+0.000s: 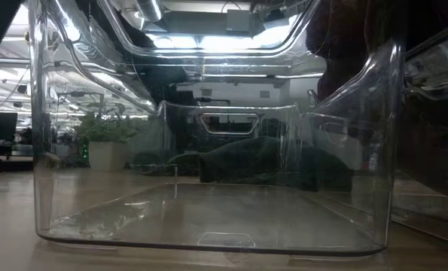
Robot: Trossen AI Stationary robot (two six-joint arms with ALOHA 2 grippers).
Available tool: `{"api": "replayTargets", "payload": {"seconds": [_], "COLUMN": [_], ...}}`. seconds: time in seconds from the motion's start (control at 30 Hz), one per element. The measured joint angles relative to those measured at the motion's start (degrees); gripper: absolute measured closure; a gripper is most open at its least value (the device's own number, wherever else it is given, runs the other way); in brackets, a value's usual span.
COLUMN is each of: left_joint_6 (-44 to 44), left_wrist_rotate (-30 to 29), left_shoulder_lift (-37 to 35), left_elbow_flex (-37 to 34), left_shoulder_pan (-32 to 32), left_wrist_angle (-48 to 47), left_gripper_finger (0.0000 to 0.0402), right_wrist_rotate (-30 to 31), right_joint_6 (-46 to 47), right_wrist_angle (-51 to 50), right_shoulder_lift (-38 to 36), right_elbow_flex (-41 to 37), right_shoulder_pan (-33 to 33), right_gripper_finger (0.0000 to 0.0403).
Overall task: Pick & Place hat
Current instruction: Put the top left gray cap into the left transparent bin
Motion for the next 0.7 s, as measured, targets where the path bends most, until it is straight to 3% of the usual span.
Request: {"api": "replayTargets", "payload": {"seconds": [0.17,0.3,0.4,0.7], "left_joint_6": [-1.77,-3.23,-3.39,-6.02], "left_wrist_rotate": [-4.82,-1.84,-0.06,-2.11], "left_shoulder_lift": [-3.40,-3.81,-3.58,-3.14], "left_elbow_flex": [0.00,0.00,0.00,0.00], "left_shoulder_pan": [0.01,0.48,0.42,0.81], "left_wrist_angle": [-5.63,-10.86,-10.65,-8.96], "left_gripper_finger": [0.0274,0.0274,0.0274,0.0274], "right_wrist_rotate": [0.00,0.00,0.00,-0.11], "right_joint_6": [0.00,0.00,-0.01,0.91], "right_wrist_angle": [-0.11,-0.11,-0.09,-0.45], "right_shoulder_lift": [0.00,0.02,0.13,1.83], "right_elbow_flex": [0.00,0.00,0.00,0.00], "right_shoulder_pan": [0.00,0.00,0.00,0.00], "right_gripper_finger": [0.0315,0.0315,0.0315,0.0315]}}
